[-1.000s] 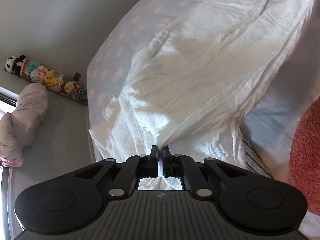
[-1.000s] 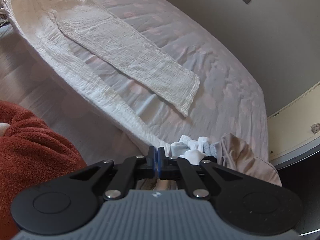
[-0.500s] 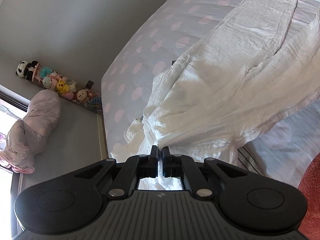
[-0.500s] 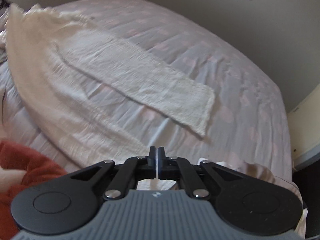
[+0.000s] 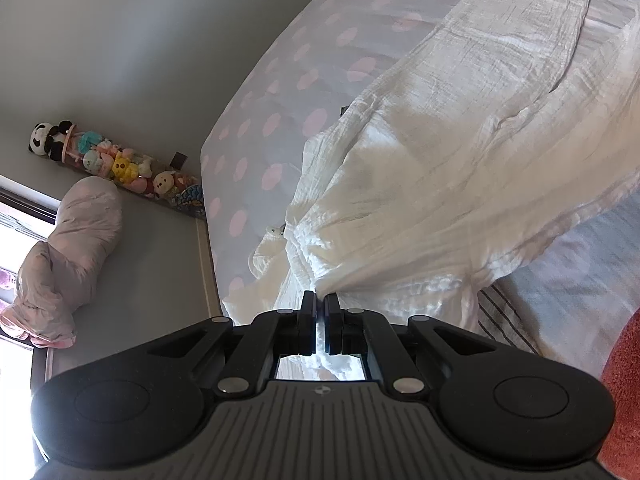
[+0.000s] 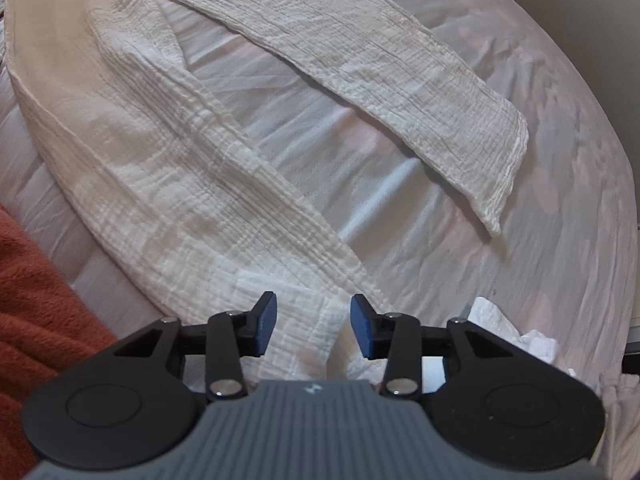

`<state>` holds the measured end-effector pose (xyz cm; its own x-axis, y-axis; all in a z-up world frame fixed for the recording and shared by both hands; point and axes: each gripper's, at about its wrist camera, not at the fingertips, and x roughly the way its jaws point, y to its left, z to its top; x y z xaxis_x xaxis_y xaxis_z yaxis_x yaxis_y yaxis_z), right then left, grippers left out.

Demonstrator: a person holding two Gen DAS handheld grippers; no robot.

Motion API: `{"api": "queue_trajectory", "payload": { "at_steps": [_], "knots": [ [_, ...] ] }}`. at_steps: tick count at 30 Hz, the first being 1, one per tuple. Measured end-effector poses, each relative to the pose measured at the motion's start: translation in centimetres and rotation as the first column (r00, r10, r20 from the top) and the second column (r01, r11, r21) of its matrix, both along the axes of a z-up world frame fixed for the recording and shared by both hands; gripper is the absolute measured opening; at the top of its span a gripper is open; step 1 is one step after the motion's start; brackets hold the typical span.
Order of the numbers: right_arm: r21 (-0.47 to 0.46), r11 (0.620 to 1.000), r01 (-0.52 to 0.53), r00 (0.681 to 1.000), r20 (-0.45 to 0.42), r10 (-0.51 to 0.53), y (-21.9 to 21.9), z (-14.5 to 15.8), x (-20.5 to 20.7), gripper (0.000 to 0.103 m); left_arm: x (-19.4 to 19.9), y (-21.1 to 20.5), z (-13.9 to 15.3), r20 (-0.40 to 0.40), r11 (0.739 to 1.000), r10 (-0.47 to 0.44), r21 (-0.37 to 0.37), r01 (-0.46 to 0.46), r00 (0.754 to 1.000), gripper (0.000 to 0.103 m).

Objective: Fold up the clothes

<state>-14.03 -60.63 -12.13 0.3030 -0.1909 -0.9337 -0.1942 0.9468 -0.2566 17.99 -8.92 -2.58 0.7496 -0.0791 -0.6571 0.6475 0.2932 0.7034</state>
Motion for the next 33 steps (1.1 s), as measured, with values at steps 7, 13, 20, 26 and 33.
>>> {"api": "queue_trajectory", "payload": {
  "at_steps": [7, 13, 20, 26, 33],
  "knots": [
    [0.045, 0.999, 0.02, 0.999, -0.044, -0.018, -0.3, -2.3, 0.4, 0.014, 0.5, -0.4, 0.0, -0.005, 1.0, 0.024, 0.006, -0.024, 1.0, 0.002],
    [-0.009, 0.999, 0.037, 0.995, 0.094, -0.036, 0.8, 1.9, -3.1, 0.007, 1.2, 0.1, 0.5, -0.011, 0.998, 0.054, -0.022, -0.054, 0.998, 0.002],
    [-0.06, 0.971, 0.23, 0.924, 0.328, -0.198, -1.9, 9.7, -6.3, 0.007, 3.0, -0.2, 2.2, -0.009, 0.99, 0.102, -0.094, -0.102, 0.995, 0.002],
    [-0.092, 0.943, 0.321, 0.87, 0.423, -0.255, -4.8, 13.1, -2.5, 0.007, 5.8, -3.6, 3.6, 0.033, 0.99, 0.118, -0.078, -0.115, 0.992, 0.002],
    [-0.136, 0.914, 0.382, 0.838, 0.467, -0.281, -8.9, 12.4, 5.2, 0.007, 11.1, -7.9, 3.1, 0.061, 0.984, 0.176, -0.039, -0.174, 0.982, 0.002]
  ]
}}
